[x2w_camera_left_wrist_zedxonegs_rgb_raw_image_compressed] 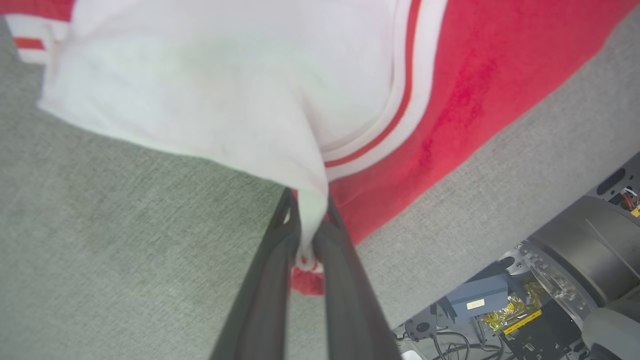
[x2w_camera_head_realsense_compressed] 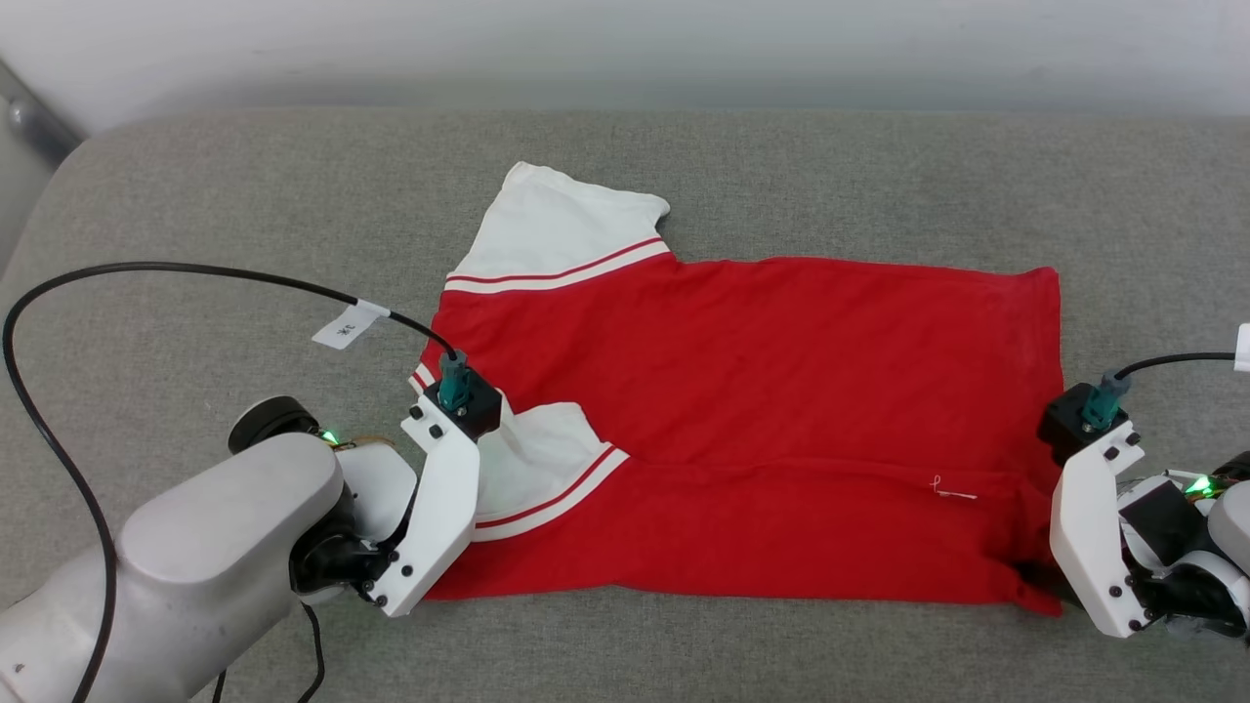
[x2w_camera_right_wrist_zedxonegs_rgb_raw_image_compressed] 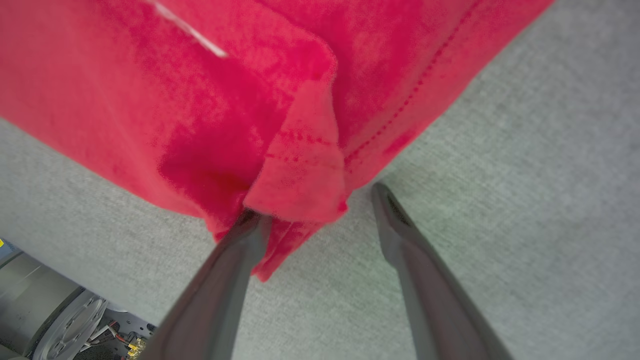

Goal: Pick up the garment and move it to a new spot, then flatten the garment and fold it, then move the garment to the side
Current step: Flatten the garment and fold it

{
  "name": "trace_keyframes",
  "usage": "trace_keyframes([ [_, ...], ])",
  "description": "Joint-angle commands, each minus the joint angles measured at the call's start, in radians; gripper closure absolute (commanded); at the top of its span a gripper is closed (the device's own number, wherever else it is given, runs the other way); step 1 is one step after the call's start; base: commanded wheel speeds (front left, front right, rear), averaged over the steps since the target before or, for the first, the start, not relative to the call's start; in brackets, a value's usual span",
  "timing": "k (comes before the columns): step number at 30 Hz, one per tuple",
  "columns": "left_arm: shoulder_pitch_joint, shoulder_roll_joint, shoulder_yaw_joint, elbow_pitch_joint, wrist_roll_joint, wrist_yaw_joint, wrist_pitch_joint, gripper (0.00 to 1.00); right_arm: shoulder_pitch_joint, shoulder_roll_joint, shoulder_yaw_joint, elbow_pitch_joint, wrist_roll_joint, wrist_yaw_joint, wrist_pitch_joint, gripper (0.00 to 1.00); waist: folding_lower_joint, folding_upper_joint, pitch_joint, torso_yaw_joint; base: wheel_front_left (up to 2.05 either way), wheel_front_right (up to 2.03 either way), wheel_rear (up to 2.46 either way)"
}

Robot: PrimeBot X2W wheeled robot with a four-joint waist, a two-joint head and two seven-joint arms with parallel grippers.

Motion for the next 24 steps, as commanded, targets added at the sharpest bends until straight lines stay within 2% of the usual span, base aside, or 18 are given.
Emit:
trace_keyframes([
  [1,-0.013,-0.003,0.000,0.001,0.007,0.001,-0.005,1.00,0.052,0.050,0.041,0.019,0.010,0.000,-0.006,0.00,0.0001,0.0000,0.006,0.005,0.00,0.00,0.00],
  [4,-0.006,-0.003,-0.002,0.009,0.014,0.001,-0.015,1.00,0.069,0.073,0.079,0.031,0.014,0.001,-0.019,0.00,0.0001,0.0000,0.009,0.007,0.00,0.00,0.00],
  [5,-0.002,-0.003,-0.003,0.011,0.015,0.001,-0.018,1.00,0.069,0.075,0.087,0.030,0.013,0.001,-0.029,0.56,0.0001,0.0000,0.008,0.006,0.00,0.00,0.00],
  [6,0.004,-0.003,-0.003,0.015,0.013,0.001,-0.020,1.00,0.068,0.073,0.093,0.030,0.017,0.001,-0.039,1.00,0.0001,0.0000,0.004,0.005,0.00,0.00,0.00],
  [10,0.031,0.000,-0.004,0.030,0.006,0.001,-0.035,1.00,0.041,0.016,0.108,0.010,0.010,0.000,-0.085,1.00,0.0001,0.0000,-0.031,-0.003,0.00,0.00,0.00],
  [17,0.083,0.008,-0.004,0.041,-0.027,0.001,-0.074,1.00,0.024,-0.104,0.124,-0.095,0.032,0.000,-0.157,1.00,0.0001,0.0000,-0.119,-0.021,0.00,0.00,0.00],
  [24,0.138,0.056,-0.005,-0.018,-0.038,0.001,-0.052,1.00,0.069,-0.225,0.135,-0.231,0.068,0.000,-0.174,1.00,0.0001,0.0000,-0.180,-0.030,0.00,0.00,0.00],
])
